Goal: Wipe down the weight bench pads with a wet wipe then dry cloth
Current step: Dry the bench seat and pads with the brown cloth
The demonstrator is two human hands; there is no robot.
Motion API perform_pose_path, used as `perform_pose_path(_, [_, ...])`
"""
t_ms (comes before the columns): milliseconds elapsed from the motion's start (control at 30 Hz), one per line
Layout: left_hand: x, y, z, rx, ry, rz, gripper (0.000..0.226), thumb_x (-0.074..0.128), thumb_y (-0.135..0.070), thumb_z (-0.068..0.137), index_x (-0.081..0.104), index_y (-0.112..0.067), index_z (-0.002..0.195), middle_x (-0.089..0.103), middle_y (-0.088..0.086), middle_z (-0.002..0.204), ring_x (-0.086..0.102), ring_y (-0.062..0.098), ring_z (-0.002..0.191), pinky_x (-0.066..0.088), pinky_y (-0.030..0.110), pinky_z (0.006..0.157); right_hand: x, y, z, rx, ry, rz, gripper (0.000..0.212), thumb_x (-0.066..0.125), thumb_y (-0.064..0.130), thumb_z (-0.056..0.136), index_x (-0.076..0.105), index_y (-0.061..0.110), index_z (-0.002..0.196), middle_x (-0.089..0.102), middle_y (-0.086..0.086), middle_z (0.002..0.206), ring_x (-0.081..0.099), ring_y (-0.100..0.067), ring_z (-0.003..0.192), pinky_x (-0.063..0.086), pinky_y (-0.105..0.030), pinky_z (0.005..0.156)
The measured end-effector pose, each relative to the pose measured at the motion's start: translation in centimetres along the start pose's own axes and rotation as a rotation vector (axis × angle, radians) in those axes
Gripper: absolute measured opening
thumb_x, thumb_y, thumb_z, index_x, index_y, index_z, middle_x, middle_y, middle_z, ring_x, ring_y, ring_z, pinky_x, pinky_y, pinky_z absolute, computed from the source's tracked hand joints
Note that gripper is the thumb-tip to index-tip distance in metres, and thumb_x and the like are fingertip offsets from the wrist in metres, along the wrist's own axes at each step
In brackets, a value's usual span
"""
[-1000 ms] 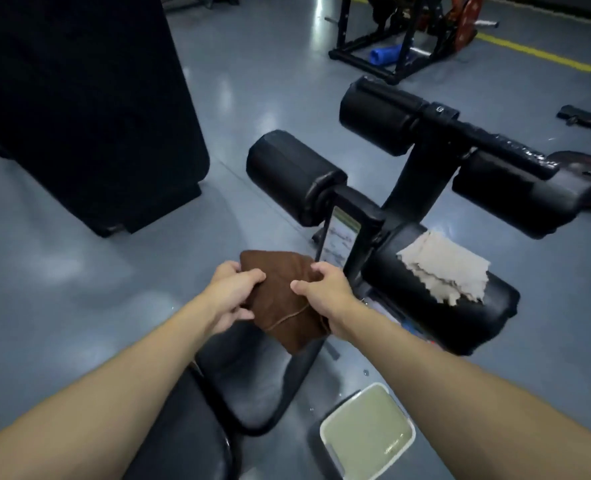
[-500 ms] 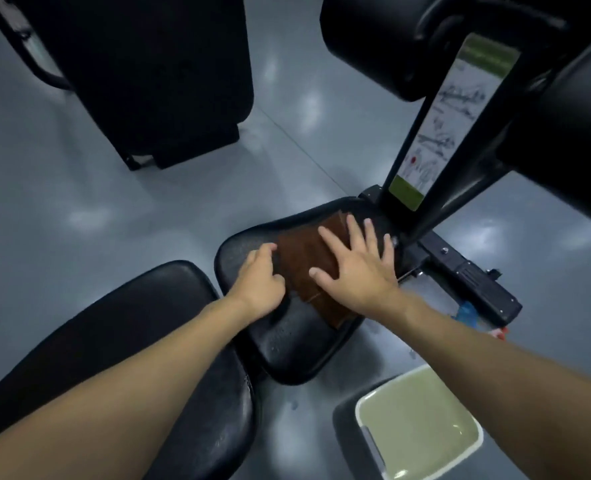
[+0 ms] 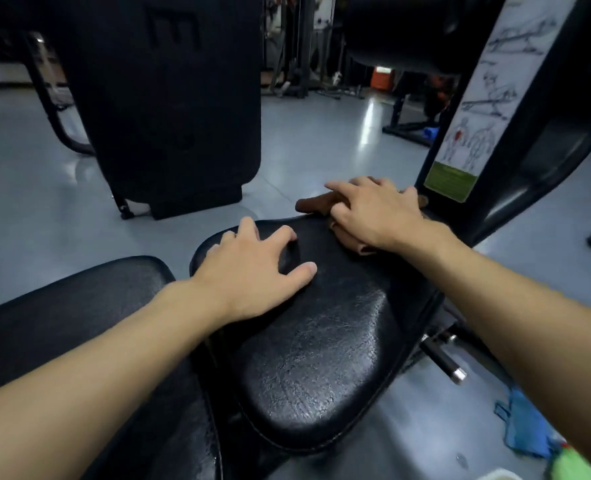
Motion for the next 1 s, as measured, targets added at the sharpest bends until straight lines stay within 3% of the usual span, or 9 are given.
perform_pose_path(133, [-0.2, -0.3, 0.2, -0.029, 0.034, -0.040, 0.064, 0.040, -0.077, 0.081, 0.040, -0.043, 0.135, 0.037, 0.006, 0.121, 0.054, 0.033, 0.108, 0.045, 0.046, 0.097, 0.0, -0.3, -2.2, -0.024, -0.117, 0.034, 0.037, 0.037, 0.035, 0.090, 0.054, 0.035, 0.124, 0.052, 0.001, 0.135, 0.044, -0.027, 0.125, 0.030, -0.051, 0.094])
perform_pose_path(200, [-0.3, -1.0, -0.4, -0.026, 0.095, -0.030, 0.071, 0.040, -0.082, 0.076, 0.036, -0.047, 0.138, 0.035, 0.006, 0.132, 0.052, 0.032, 0.117, 0.043, 0.050, 0.100, -0.1, -1.3, -4.9, -0.020, -0.203, 0.035, 0.036, 0.039, 0.034, 0.089, 0.058, 0.034, 0.119, 0.053, 0.005, 0.133, 0.043, -0.021, 0.128, 0.031, -0.048, 0.096])
perform_pose_path(300, [0.1, -2.4, -1.8, 0.044, 0.175, -0.002, 0.081, 0.039, -0.091, 0.067, 0.018, -0.060, 0.139, 0.025, 0.001, 0.148, 0.028, 0.027, 0.141, 0.030, 0.064, 0.105, 0.3, -3.5, -10.5, 0.027, -0.301, 0.071, 0.042, 0.032, 0.038, 0.087, 0.058, 0.037, 0.120, 0.052, 0.011, 0.133, 0.034, -0.017, 0.136, 0.029, -0.049, 0.103])
perform_pose_path(400, [0.4, -2.5, -2.2, 0.053, 0.154, 0.004, 0.082, 0.039, -0.092, 0.067, 0.014, -0.063, 0.140, 0.021, 0.003, 0.153, 0.016, 0.024, 0.146, 0.023, 0.069, 0.107, 1.2, -4.8, -13.0, 0.013, -0.347, 0.006, 0.047, 0.025, 0.043, 0.087, 0.056, 0.035, 0.122, 0.050, 0.007, 0.132, 0.031, -0.026, 0.139, 0.027, -0.054, 0.109])
perform_pose_path(533, [1.1, -2.1, -2.5, 0.073, 0.129, 0.003, 0.085, 0.037, -0.092, 0.067, 0.010, -0.062, 0.143, 0.013, 0.004, 0.160, 0.004, 0.020, 0.150, 0.015, 0.067, 0.112, 0.8, -4.6, -9.5, 0.042, -0.205, 0.078, 0.043, 0.026, 0.051, 0.092, 0.044, 0.044, 0.131, 0.039, 0.007, 0.144, 0.019, -0.028, 0.144, 0.021, -0.054, 0.114])
perform_pose_path(667, [1.2, -1.8, -2.4, 0.074, 0.142, -0.014, 0.088, 0.038, -0.094, 0.062, 0.009, -0.064, 0.140, 0.010, 0.004, 0.162, -0.002, 0.018, 0.151, 0.013, 0.067, 0.112, -0.5, -3.5, -4.6, 0.057, -0.042, 0.007, 0.044, 0.028, 0.052, 0.094, 0.039, 0.042, 0.135, 0.037, 0.002, 0.148, 0.029, -0.037, 0.134, 0.026, -0.059, 0.104])
perform_pose_path(833, [0.9, -1.8, -2.1, 0.085, 0.153, -0.054, 0.082, 0.046, -0.091, 0.065, 0.015, -0.065, 0.136, 0.014, 0.002, 0.159, 0.000, 0.010, 0.149, 0.016, 0.066, 0.112, -0.8, -1.3, 1.8, 0.036, 0.121, 0.058, 0.047, 0.029, 0.054, 0.092, 0.050, 0.039, 0.132, 0.048, -0.004, 0.141, 0.038, -0.039, 0.129, 0.030, -0.057, 0.099])
perform_pose_path(1000, [0.9, -1.4, -2.1, 0.077, 0.149, -0.093, 0.080, 0.047, -0.093, 0.060, 0.018, -0.068, 0.131, 0.016, 0.000, 0.157, 0.003, 0.006, 0.149, 0.018, 0.064, 0.111, -0.7, -1.4, 1.0, -0.016, 0.070, 0.044, 0.047, 0.029, 0.049, 0.092, 0.053, 0.035, 0.130, 0.053, -0.006, 0.136, 0.041, -0.035, 0.127, 0.030, -0.055, 0.098])
Point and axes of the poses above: each hand's wrist, its own z-axis towards the middle knuckle, its own x-axis out of the palm, y = z × x, the point moved 2 cm from there along z, towards the middle knuckle
